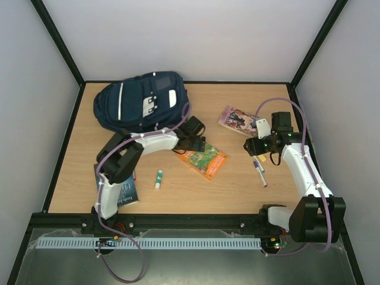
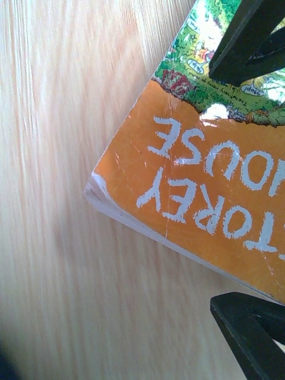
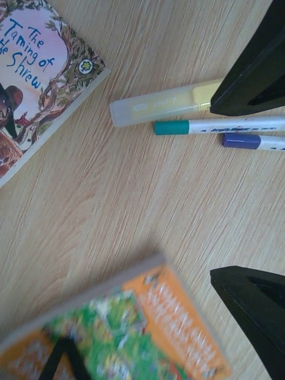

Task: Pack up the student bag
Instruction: Move the stationery to the center of the board, then move the book to the center of the board, then move the student bag to the center of the board.

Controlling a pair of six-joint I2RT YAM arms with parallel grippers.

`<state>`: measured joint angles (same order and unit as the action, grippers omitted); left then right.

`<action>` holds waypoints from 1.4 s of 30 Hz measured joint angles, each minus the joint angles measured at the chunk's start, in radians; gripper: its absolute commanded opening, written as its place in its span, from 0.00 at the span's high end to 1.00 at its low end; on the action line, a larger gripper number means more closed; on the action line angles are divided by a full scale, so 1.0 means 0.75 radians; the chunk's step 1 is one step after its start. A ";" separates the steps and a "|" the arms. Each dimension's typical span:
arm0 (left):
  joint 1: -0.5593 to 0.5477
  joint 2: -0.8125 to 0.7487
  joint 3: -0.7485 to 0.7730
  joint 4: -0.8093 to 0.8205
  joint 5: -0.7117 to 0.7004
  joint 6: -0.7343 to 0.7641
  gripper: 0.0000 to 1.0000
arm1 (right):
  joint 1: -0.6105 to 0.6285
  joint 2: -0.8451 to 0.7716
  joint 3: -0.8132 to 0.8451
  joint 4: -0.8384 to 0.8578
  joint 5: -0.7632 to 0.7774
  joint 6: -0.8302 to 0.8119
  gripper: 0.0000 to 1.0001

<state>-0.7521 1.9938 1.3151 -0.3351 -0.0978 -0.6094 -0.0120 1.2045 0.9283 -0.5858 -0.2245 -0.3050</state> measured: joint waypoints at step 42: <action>1.058 -0.227 0.218 -0.113 -0.064 0.023 0.01 | 0.026 0.000 -0.186 0.098 -0.581 -0.121 0.31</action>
<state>0.0414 1.8236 1.4784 -0.4202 -0.1459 -0.5922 0.0078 1.2045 0.7887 -0.5121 -0.6601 -0.3958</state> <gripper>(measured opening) 0.992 0.686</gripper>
